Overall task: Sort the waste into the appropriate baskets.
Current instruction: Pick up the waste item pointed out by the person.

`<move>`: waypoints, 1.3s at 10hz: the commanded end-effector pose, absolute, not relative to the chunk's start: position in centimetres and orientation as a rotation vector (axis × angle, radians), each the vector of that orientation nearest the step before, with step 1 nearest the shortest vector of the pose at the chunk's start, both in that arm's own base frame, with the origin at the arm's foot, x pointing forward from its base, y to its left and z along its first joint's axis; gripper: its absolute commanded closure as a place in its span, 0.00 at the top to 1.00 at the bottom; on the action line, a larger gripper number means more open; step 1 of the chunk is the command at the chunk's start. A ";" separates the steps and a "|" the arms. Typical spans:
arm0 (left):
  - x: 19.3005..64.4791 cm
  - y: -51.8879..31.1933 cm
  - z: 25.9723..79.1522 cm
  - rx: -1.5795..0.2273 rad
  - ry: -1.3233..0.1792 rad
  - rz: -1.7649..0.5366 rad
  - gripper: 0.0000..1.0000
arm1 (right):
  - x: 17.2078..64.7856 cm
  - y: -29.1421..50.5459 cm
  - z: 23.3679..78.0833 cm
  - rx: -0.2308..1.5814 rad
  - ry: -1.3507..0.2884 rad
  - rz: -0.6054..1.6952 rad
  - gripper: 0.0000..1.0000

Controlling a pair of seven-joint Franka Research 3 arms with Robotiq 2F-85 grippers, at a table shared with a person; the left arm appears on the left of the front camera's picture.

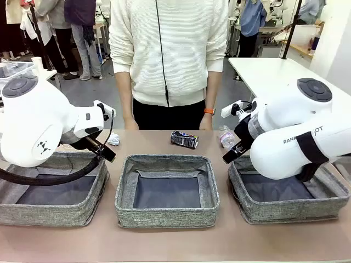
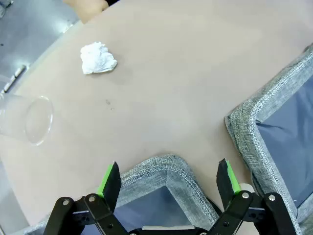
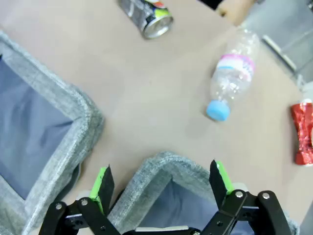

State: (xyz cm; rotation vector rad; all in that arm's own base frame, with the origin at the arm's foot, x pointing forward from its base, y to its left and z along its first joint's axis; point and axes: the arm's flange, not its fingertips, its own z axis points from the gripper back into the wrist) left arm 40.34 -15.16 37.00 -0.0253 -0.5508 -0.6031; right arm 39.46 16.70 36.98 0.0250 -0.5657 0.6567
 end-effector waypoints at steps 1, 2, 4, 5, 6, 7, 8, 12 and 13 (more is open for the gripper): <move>40.3 -15.2 37.0 -0.025 -0.551 -0.603 1.00 | 39.5 16.7 37.0 0.025 -0.566 0.657 1.00; 40.3 -15.2 37.0 -0.025 -0.551 -0.603 1.00 | 39.5 16.7 37.0 0.025 -0.566 0.657 1.00; 40.3 -15.2 37.0 -0.025 -0.551 -0.603 1.00 | 39.5 16.7 37.0 0.025 -0.566 0.657 1.00; 40.3 -15.2 37.0 -0.025 -0.551 -0.603 1.00 | 39.5 16.7 37.0 0.025 -0.566 0.657 1.00; 40.3 -15.2 37.0 -0.025 -0.551 -0.603 1.00 | 39.5 16.7 37.0 0.025 -0.566 0.657 1.00; 40.3 -15.2 37.0 -0.025 -0.551 -0.603 1.00 | 39.5 16.7 37.0 0.025 -0.566 0.657 1.00; 40.3 -15.2 37.0 -0.025 -0.551 -0.603 1.00 | 39.5 16.7 37.0 0.025 -0.566 0.657 1.00; 39.1 -14.7 39.7 -0.010 -0.595 -0.600 1.00 | 38.1 16.4 39.5 0.042 -0.607 0.690 1.00; 35.7 -14.2 44.0 -0.028 -0.657 -0.617 1.00 | 35.0 15.4 43.6 0.088 -0.667 0.720 1.00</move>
